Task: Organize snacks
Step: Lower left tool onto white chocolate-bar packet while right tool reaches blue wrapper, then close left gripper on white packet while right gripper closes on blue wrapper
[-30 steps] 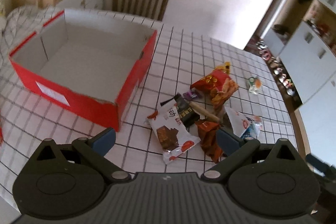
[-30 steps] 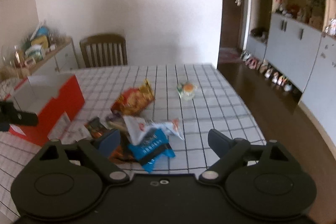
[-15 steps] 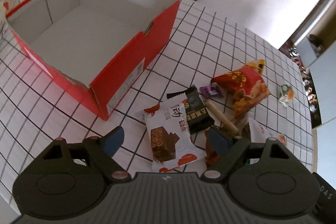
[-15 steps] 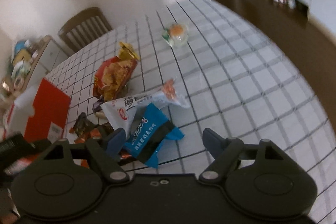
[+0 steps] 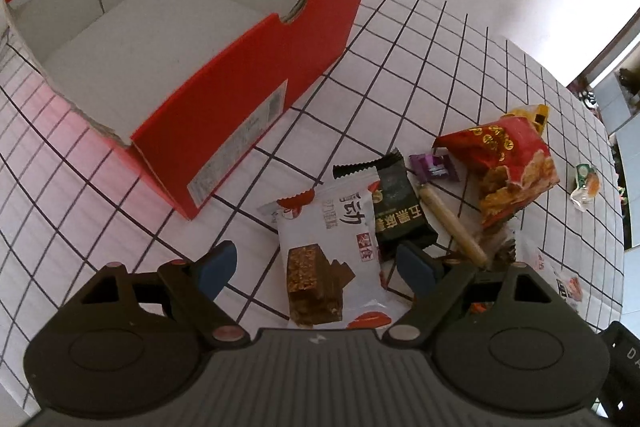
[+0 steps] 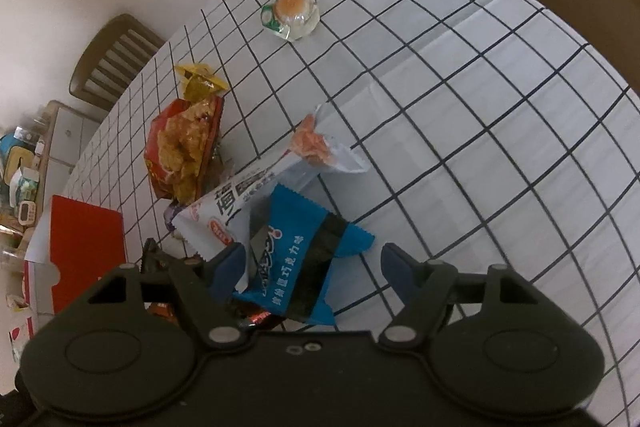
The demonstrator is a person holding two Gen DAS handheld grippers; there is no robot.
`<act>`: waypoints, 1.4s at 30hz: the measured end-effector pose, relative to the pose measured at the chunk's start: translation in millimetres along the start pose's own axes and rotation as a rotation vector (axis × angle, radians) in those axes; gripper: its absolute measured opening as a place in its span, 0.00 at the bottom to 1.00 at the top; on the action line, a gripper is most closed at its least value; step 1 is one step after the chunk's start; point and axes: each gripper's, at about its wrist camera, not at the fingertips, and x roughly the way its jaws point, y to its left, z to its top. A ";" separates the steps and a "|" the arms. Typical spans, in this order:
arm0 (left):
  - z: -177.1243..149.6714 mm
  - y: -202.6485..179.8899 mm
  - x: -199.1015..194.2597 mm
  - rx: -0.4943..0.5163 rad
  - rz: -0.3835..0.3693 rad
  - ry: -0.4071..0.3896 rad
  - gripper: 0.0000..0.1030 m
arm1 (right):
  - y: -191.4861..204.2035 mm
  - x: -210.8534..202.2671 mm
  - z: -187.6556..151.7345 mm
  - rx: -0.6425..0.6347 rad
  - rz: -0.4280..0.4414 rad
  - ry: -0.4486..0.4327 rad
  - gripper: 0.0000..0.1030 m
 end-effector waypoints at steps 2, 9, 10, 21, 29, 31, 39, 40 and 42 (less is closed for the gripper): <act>-0.6 -0.2 6.9 0.007 0.014 0.007 0.78 | 2.1 3.3 -0.1 0.002 0.005 0.006 0.71; -6.0 5.0 23.7 -0.017 -0.013 0.050 0.67 | 0.2 11.7 -1.7 0.015 0.022 0.027 0.58; -6.3 5.2 23.8 -0.017 -0.017 0.048 0.66 | -1.0 12.8 -1.9 0.022 0.021 0.032 0.55; -7.5 11.7 16.9 -0.012 -0.031 0.065 0.49 | -5.7 3.2 -5.3 0.016 0.034 0.009 0.38; -16.0 22.0 2.0 -0.002 -0.047 0.081 0.49 | -13.0 -16.3 -9.3 -0.020 0.040 0.001 0.36; -18.8 23.3 -3.7 0.011 -0.053 0.081 0.49 | -13.4 -22.4 -10.3 -0.032 0.042 -0.003 0.36; -26.8 32.0 -34.9 0.056 -0.080 0.065 0.49 | -3.9 -46.3 -19.2 -0.159 0.063 0.010 0.36; -27.2 33.1 -39.1 0.064 -0.082 0.062 0.49 | -1.2 -48.7 -21.0 -0.184 0.062 0.010 0.36; -27.2 34.6 -46.6 0.080 -0.093 0.059 0.49 | 5.1 -53.7 -24.3 -0.239 0.063 0.009 0.36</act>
